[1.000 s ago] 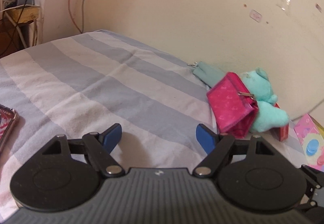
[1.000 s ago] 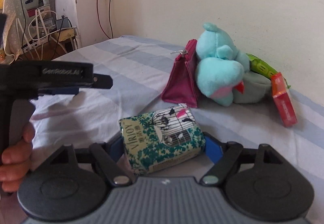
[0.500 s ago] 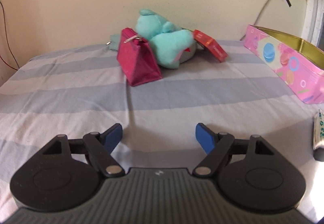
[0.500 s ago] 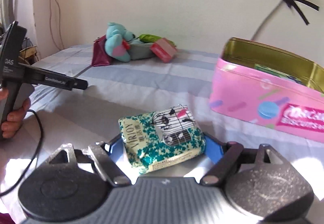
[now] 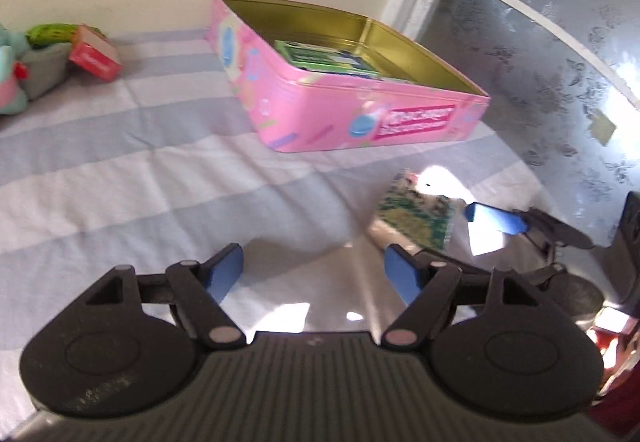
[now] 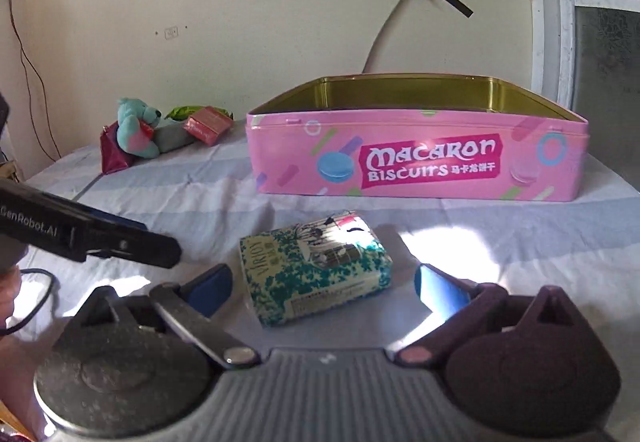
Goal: Organize objects
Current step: 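Carry the tissue pack into the pink tin and open the right gripper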
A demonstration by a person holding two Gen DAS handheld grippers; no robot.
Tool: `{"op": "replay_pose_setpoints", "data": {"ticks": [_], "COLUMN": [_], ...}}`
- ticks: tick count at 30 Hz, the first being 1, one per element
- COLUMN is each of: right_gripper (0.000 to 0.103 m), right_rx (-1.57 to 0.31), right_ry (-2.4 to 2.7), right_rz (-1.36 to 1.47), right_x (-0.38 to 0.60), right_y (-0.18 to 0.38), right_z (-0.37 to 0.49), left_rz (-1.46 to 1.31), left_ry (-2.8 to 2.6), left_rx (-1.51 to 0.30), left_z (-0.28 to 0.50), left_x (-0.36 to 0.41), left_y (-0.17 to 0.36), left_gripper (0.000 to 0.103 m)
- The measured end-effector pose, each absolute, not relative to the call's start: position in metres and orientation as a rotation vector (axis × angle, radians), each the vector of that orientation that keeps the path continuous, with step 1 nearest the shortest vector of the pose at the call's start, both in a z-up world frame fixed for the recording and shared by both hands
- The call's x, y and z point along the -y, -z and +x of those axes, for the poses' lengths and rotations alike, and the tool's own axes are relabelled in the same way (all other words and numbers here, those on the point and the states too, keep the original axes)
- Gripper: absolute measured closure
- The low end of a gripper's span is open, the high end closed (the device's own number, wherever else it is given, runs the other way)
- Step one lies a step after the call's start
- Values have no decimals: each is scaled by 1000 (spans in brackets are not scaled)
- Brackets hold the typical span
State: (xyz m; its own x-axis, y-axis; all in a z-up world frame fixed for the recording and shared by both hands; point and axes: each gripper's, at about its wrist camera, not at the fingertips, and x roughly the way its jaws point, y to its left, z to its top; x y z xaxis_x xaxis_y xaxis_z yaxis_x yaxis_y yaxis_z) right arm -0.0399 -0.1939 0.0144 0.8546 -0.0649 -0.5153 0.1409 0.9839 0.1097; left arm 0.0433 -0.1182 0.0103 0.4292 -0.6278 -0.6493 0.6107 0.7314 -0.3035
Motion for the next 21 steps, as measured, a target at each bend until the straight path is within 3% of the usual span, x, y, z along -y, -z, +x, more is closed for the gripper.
{"op": "replay_pose_setpoints", "data": {"ticks": [2,5,10,13,21], "right_gripper": [0,8,43,55,62], "right_rx": [-508,-441,-426,-466,-514], "right_ry": [87,44,73,75,-42], "right_rz": [161,253,392,417,442], "right_x": [201,222,259,269,248], "right_y": [-17,-29,-32,-22,-2], "right_z": [-52,-68,-56,-40,-44], "left_rz": [-34,-59,-116,-144,-93], "left_ry": [824,871,871,854,853], "left_rx": [-847,-893,-936,-950,-926], "left_z": [36,32,36,40,38], "left_x": [132,149,164,168,168], "left_y": [-11,-9,-5,-4,-6], "left_gripper": [31,31,31,31,43]}}
